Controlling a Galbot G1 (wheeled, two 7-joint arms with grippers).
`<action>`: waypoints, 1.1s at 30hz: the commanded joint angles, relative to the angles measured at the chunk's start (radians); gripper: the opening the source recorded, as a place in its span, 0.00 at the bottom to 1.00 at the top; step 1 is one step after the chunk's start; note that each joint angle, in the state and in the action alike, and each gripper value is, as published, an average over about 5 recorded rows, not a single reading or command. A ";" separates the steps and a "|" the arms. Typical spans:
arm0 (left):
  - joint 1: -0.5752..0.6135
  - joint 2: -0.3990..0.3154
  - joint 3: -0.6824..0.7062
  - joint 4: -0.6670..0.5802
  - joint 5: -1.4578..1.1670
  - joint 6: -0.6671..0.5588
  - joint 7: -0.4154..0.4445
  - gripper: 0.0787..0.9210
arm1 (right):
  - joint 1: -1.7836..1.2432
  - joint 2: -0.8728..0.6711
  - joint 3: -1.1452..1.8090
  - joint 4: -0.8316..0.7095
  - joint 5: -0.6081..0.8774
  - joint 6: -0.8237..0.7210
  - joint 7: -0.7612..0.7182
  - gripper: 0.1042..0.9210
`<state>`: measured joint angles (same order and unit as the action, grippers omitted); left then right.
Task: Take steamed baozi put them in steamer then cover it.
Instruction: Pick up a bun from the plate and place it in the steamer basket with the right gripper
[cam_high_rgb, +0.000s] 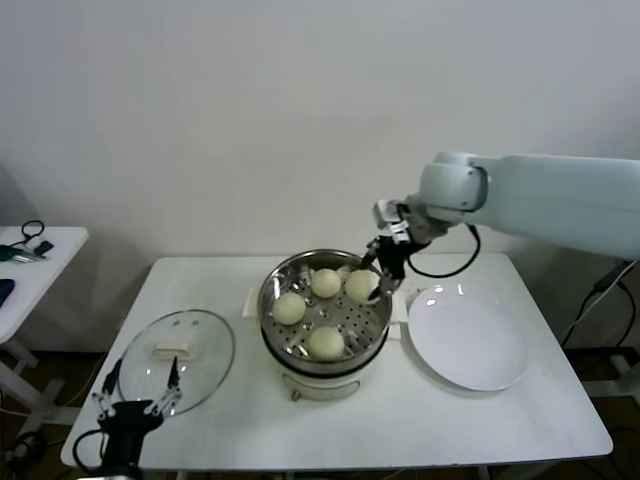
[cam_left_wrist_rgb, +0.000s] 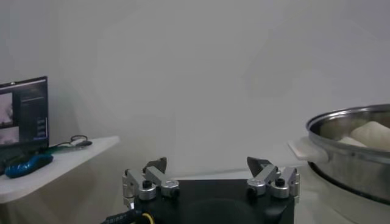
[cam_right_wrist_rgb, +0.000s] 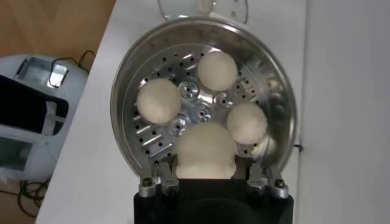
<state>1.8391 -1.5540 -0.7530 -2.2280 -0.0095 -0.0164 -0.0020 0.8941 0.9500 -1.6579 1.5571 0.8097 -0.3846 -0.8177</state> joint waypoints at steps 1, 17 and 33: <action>0.000 0.000 0.000 0.000 -0.004 0.000 0.000 0.88 | -0.164 0.085 0.000 -0.066 -0.058 -0.071 0.090 0.66; -0.012 0.007 -0.006 0.000 -0.027 0.018 0.004 0.88 | -0.175 0.122 -0.006 -0.106 -0.093 -0.077 0.085 0.66; -0.006 0.005 -0.010 -0.001 -0.043 0.010 0.003 0.88 | -0.063 0.064 0.021 -0.081 -0.043 0.031 -0.011 0.86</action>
<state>1.8304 -1.5474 -0.7657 -2.2283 -0.0478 -0.0047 0.0001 0.7635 1.0524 -1.6676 1.4676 0.7252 -0.4155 -0.7749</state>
